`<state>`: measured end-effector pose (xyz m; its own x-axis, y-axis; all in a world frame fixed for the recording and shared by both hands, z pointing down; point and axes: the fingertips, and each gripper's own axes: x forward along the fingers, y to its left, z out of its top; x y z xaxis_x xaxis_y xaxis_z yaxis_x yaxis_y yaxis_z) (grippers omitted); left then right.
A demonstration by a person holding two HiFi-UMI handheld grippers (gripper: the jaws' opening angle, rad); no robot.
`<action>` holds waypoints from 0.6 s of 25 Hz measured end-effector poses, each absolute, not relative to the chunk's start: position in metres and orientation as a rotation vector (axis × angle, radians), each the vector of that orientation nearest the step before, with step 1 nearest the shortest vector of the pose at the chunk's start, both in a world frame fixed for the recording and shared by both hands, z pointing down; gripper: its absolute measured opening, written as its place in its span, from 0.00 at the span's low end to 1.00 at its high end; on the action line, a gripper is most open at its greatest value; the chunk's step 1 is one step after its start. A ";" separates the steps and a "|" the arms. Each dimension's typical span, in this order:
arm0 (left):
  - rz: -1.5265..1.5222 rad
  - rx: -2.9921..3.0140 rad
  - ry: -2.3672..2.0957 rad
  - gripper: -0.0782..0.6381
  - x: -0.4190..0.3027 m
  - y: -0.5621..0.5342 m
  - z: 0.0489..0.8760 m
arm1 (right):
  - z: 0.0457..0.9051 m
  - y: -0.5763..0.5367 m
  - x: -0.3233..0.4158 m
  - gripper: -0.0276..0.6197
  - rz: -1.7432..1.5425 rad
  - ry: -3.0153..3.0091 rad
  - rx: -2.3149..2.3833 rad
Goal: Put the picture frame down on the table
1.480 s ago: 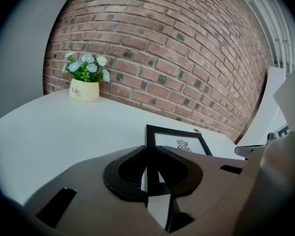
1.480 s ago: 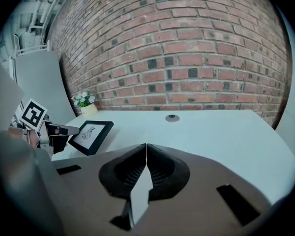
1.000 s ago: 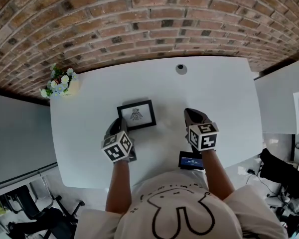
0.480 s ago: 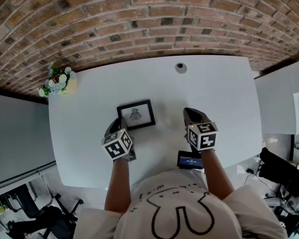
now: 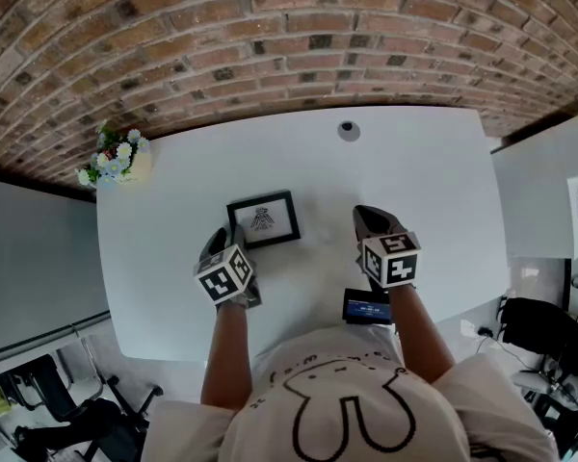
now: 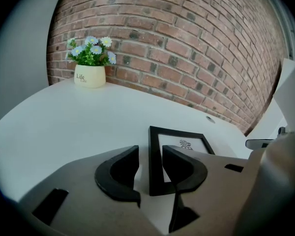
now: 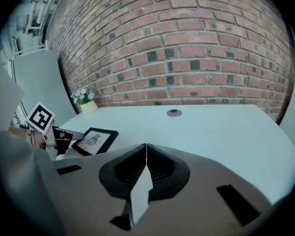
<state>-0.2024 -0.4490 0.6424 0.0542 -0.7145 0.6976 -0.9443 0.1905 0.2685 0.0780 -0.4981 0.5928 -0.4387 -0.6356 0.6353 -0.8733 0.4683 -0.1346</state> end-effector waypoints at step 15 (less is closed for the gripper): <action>0.295 1.606 -1.789 0.15 -0.207 -0.440 0.605 | 0.567 -0.490 0.075 0.07 0.573 -2.261 1.285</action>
